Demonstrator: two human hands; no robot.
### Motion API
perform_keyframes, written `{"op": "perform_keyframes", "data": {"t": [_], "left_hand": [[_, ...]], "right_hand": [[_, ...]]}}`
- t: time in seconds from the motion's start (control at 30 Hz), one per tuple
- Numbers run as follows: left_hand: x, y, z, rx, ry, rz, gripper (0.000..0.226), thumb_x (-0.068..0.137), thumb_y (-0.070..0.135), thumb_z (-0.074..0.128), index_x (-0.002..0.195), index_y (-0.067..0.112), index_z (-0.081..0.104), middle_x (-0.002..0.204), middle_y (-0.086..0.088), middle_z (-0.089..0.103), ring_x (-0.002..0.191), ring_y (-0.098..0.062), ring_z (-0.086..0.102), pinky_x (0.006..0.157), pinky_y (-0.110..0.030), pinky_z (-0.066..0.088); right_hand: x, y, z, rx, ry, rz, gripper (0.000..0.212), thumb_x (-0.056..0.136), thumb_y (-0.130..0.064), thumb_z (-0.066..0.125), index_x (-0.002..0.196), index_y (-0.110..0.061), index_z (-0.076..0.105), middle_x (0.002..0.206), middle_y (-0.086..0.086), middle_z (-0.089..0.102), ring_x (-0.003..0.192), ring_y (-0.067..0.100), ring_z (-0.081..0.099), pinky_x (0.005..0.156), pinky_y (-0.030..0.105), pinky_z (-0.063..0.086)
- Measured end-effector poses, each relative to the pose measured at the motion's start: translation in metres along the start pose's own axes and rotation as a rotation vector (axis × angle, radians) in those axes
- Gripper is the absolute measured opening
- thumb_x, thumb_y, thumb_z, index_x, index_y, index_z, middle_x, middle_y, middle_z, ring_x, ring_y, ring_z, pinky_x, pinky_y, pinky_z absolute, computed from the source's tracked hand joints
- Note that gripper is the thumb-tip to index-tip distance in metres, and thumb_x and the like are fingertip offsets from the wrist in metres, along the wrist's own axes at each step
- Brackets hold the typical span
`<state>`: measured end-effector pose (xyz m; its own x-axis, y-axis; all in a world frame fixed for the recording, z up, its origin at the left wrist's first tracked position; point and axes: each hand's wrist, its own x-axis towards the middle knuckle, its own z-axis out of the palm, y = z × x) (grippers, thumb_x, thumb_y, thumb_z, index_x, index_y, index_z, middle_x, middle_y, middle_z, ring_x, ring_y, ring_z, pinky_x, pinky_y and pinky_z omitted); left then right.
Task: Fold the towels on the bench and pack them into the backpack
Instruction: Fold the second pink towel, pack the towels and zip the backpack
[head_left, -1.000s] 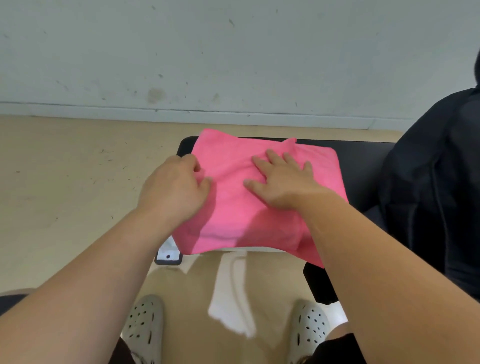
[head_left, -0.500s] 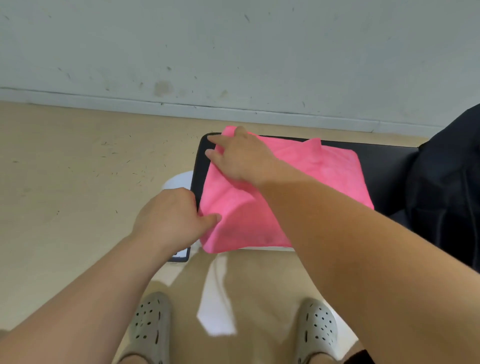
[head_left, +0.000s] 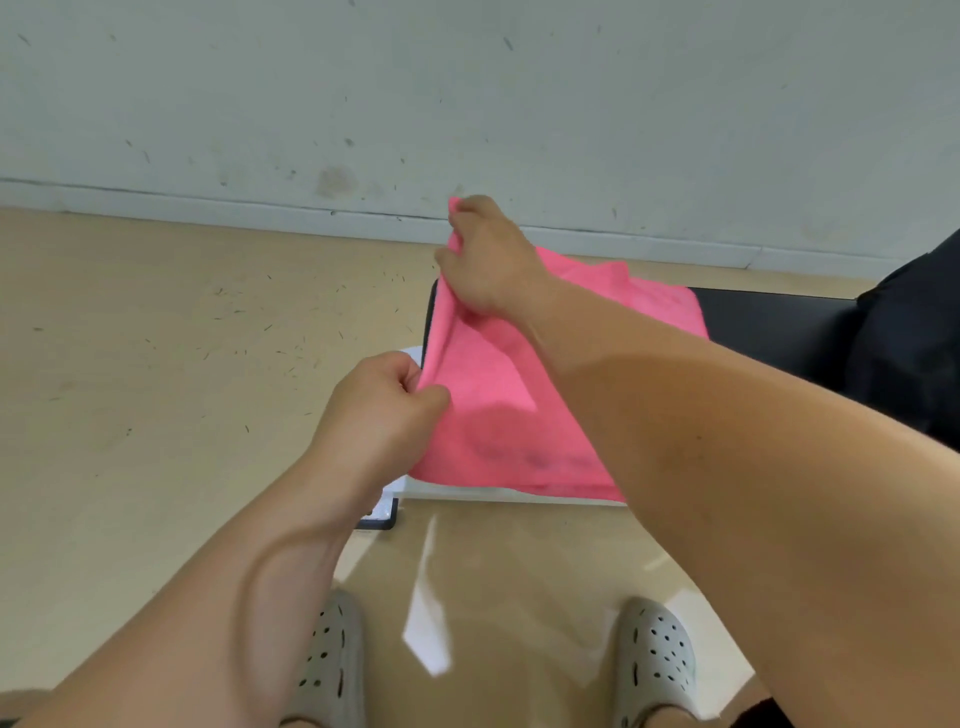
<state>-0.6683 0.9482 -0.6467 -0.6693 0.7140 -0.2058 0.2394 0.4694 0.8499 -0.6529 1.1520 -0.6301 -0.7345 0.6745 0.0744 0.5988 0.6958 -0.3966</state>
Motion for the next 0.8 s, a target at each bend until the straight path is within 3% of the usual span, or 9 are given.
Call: {"op": "perform_keyframes", "data": {"t": [0.1, 0.23, 0.37, 0.43, 0.53, 0.7, 0.8], "left_hand": [[0.005, -0.003, -0.007, 0.025, 0.026, -0.037, 0.008, 0.079, 0.015, 0.061, 0.083, 0.015, 0.055, 0.072, -0.007, 0.06, 0.059, -0.024, 0.052, 0.054, -0.029, 0.037], [0.005, -0.006, -0.015, 0.334, 0.01, -0.001, 0.025, 0.08, 0.018, 0.064, 0.099, 0.018, 0.048, 0.075, -0.003, 0.06, 0.064, -0.022, 0.057, 0.051, -0.031, 0.039], [0.005, -0.002, -0.013, 0.617, 0.087, 0.093, 0.053, 0.078, 0.029, 0.066, 0.124, 0.021, 0.041, 0.11, -0.006, 0.053, 0.096, -0.033, 0.057, 0.076, -0.042, 0.049], [0.003, 0.007, -0.006, 0.631, 0.142, 0.193, 0.051, 0.079, 0.031, 0.066, 0.125, 0.022, 0.046, 0.117, -0.007, 0.05, 0.105, -0.036, 0.053, 0.083, -0.046, 0.048], [-0.005, 0.021, 0.016, 0.567, 0.106, 0.41, 0.039, 0.077, 0.037, 0.071, 0.11, 0.02, 0.058, 0.106, -0.006, 0.056, 0.098, -0.033, 0.055, 0.082, -0.045, 0.049], [-0.023, 0.029, 0.063, 0.648, -0.128, 0.612, 0.054, 0.063, 0.06, 0.06, 0.099, 0.02, 0.065, 0.093, -0.001, 0.056, 0.087, -0.028, 0.054, 0.076, -0.042, 0.049], [-0.026, 0.027, 0.078, 0.783, -0.172, 0.64, 0.05, 0.065, 0.056, 0.062, 0.1, 0.02, 0.064, 0.096, 0.0, 0.053, 0.089, -0.028, 0.052, 0.075, -0.042, 0.049]], "right_hand": [[0.007, -0.024, 0.005, 0.01, -0.096, -0.147, 0.061, 0.1, -0.036, 0.047, 0.153, -0.008, 0.034, 0.165, 0.004, 0.019, 0.149, 0.021, 0.025, 0.121, 0.035, 0.022], [-0.004, -0.02, 0.027, -0.15, -0.355, -0.159, 0.066, 0.102, -0.054, 0.033, 0.159, -0.025, 0.015, 0.167, 0.004, 0.011, 0.153, 0.02, 0.013, 0.123, 0.046, 0.015], [-0.037, 0.007, 0.026, -0.036, -0.171, -0.166, 0.066, 0.098, -0.056, 0.035, 0.156, -0.026, 0.029, 0.16, 0.007, 0.034, 0.147, 0.025, 0.03, 0.119, 0.048, 0.025], [-0.057, 0.024, 0.014, 0.055, -0.063, -0.109, 0.065, 0.093, -0.055, 0.036, 0.15, -0.023, 0.041, 0.153, 0.006, 0.044, 0.141, 0.025, 0.038, 0.116, 0.046, 0.03], [-0.093, 0.059, -0.007, 0.034, 0.054, 0.041, 0.06, 0.09, -0.052, 0.045, 0.143, -0.024, 0.05, 0.146, 0.005, 0.051, 0.134, 0.03, 0.044, 0.112, 0.046, 0.034], [-0.142, 0.113, -0.048, -0.037, -0.009, 0.398, 0.051, 0.09, -0.045, 0.057, 0.138, -0.029, 0.052, 0.137, 0.009, 0.046, 0.127, 0.036, 0.043, 0.104, 0.047, 0.041], [-0.154, 0.133, -0.065, 0.051, -0.018, 0.514, 0.05, 0.084, -0.047, 0.057, 0.129, -0.027, 0.056, 0.127, 0.009, 0.051, 0.116, 0.034, 0.052, 0.096, 0.044, 0.049]]}}
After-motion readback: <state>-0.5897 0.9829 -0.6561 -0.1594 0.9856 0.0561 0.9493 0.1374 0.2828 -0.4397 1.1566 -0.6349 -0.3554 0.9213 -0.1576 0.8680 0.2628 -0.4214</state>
